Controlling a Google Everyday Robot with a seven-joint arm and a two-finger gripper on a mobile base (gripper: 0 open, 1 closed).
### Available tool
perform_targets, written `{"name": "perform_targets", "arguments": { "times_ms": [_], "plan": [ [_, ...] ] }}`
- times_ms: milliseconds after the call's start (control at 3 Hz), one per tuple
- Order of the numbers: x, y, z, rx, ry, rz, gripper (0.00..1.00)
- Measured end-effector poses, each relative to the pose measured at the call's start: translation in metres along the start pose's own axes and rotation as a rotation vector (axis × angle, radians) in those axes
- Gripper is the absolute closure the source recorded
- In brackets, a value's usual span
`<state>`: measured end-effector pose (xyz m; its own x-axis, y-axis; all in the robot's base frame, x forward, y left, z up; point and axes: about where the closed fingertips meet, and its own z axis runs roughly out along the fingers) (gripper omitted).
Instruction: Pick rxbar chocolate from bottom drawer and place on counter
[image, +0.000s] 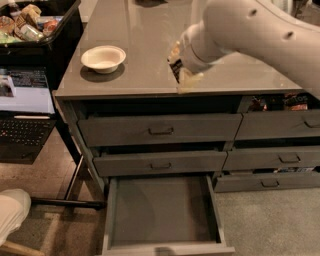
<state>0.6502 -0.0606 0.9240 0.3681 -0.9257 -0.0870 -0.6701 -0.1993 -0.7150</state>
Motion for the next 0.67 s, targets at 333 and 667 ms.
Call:
{"name": "perform_targets", "arguments": {
  "times_ms": [333,667],
  "plan": [
    [0.014,-0.030,0.027,-0.009,-0.033,0.058,1.00],
    [0.034,-0.046,0.050,-0.021,-0.076,0.155,1.00]
  ]
}}
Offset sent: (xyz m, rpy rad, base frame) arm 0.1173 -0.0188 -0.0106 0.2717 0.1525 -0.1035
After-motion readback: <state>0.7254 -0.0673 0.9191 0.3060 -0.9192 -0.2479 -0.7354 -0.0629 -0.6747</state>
